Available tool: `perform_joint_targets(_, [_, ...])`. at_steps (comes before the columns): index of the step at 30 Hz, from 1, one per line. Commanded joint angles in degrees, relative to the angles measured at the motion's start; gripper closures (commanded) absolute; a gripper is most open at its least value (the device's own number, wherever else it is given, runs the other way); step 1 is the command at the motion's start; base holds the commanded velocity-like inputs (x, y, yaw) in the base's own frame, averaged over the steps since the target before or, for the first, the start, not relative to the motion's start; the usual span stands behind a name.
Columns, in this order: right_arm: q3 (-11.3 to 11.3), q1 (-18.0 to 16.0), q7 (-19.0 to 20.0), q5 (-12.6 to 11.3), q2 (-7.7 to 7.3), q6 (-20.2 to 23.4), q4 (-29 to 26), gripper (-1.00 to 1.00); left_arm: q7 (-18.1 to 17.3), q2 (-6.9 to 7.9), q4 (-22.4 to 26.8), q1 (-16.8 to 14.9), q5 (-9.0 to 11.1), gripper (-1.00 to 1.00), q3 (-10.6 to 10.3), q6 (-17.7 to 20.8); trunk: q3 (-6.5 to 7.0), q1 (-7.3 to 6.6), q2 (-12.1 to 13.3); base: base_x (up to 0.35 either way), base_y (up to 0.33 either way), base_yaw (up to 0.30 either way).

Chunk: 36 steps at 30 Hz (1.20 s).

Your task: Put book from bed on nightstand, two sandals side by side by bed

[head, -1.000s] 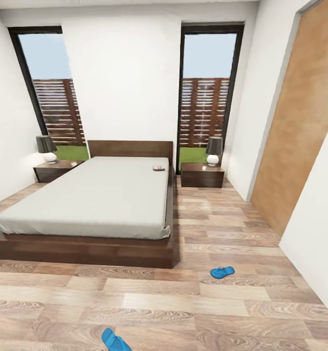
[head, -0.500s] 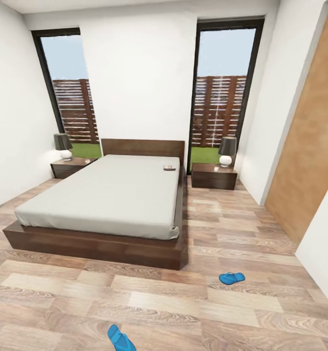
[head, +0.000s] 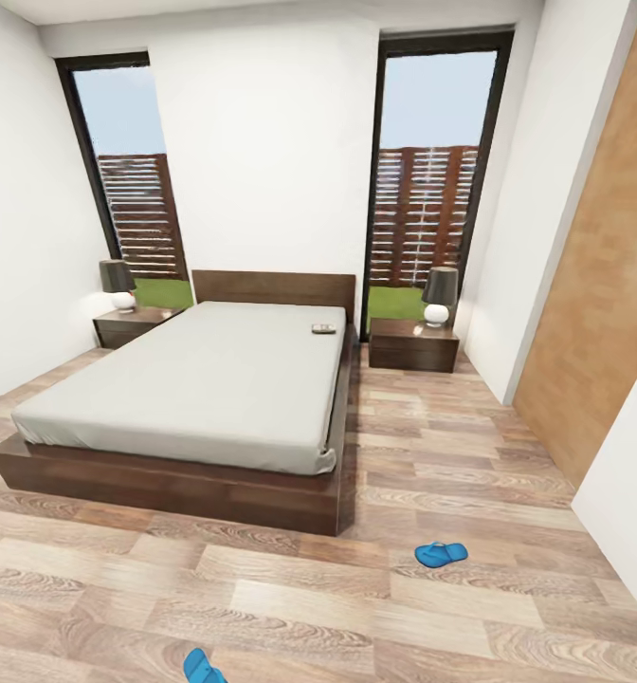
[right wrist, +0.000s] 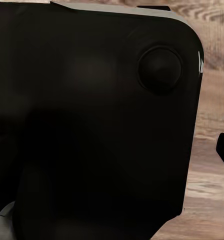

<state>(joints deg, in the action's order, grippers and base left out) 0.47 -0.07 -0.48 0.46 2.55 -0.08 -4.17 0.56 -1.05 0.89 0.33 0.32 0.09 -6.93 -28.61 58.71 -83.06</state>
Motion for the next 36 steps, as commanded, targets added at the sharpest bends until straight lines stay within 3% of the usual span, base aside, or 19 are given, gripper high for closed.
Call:
perform_joint_targets(1, [0.0,0.0,0.0,0.1,0.01,0.0,0.0,-1.0,0.1,-0.01,0.1,0.0,0.0,-1.0,0.0,-0.1,-0.04,0.01,0.0,0.149,-0.233,0.005])
perform_joint_targets(14, [0.0,0.0,0.0,0.1,0.0,0.0,0.0,-1.0,0.1,-0.01,0.1,0.0,0.0,-1.0,0.1,-0.1,-0.05,0.01,0.0,0.103,-0.18,0.076])
perform_joint_targets(36, [0.1,0.0,0.0,0.1,0.0,0.0,0.0,-1.0,0.1,-0.01,0.1,0.0,0.0,-1.0,0.1,-0.1,-0.05,0.01,0.0,0.011,-0.02,0.222])
